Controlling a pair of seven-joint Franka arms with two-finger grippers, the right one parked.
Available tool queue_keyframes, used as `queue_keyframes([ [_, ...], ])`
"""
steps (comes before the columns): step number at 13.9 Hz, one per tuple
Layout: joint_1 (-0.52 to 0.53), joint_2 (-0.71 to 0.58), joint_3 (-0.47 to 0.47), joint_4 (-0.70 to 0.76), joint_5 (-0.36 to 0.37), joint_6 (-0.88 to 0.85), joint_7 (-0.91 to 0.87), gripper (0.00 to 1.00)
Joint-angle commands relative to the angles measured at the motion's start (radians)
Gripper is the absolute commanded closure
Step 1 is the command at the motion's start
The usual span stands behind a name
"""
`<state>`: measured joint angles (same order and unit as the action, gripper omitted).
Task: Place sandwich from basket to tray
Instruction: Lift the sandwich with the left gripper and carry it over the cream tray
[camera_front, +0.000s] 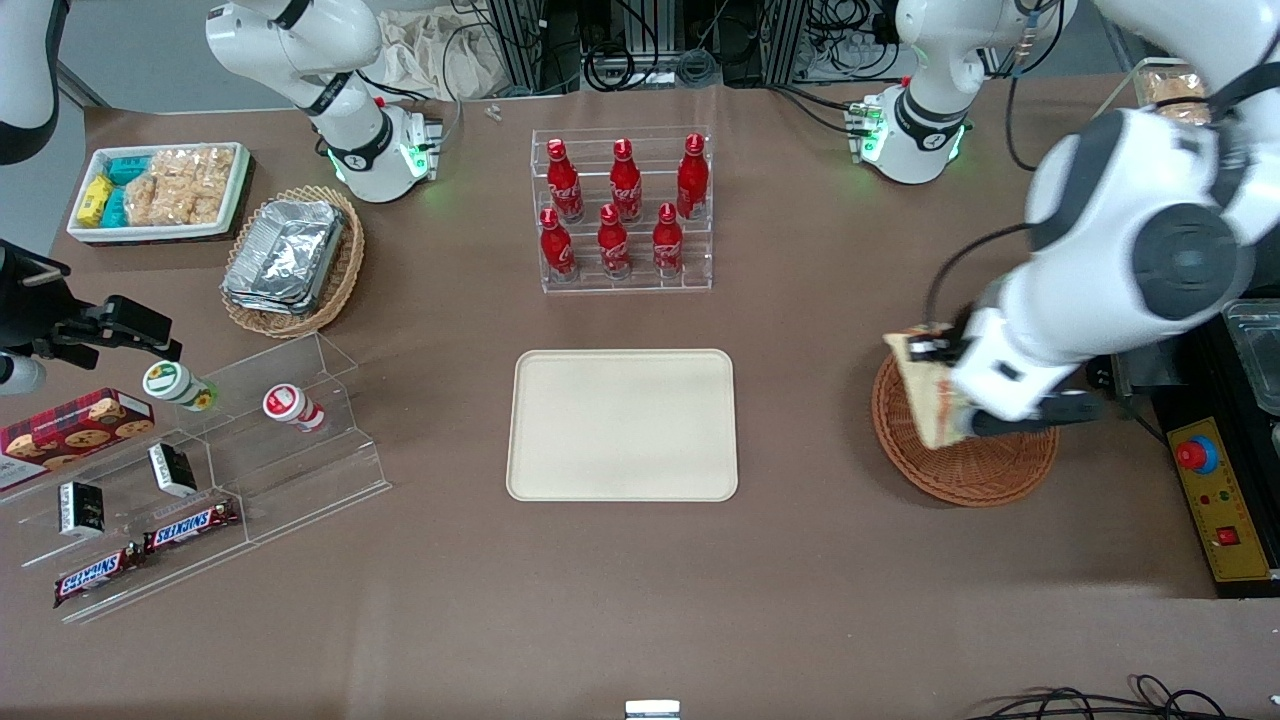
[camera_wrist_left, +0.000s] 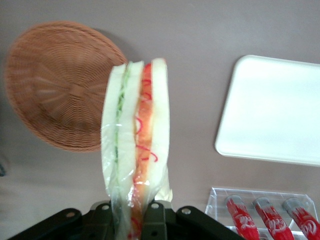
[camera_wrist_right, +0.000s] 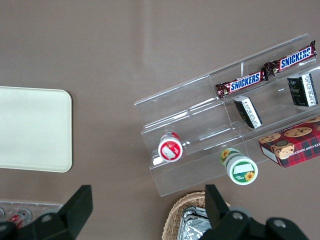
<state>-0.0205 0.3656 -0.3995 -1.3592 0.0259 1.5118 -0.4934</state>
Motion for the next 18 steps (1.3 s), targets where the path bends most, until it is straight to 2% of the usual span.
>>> queue_keyframes([
  [1,-0.128,0.103,0.001,0.028,0.000,0.077,-0.101,1.00],
  [3,-0.192,0.185,0.001,0.028,0.005,0.164,-0.140,1.00],
  [8,-0.262,0.354,0.002,0.020,0.012,0.401,-0.109,1.00],
  [10,-0.286,0.407,0.001,0.020,0.054,0.455,-0.102,1.00],
  [15,-0.302,0.446,0.005,-0.018,0.068,0.505,-0.120,1.00],
  [16,-0.308,0.455,0.007,-0.018,0.074,0.507,-0.117,0.99],
  [18,-0.308,0.466,0.007,-0.020,0.107,0.507,-0.119,0.80],
])
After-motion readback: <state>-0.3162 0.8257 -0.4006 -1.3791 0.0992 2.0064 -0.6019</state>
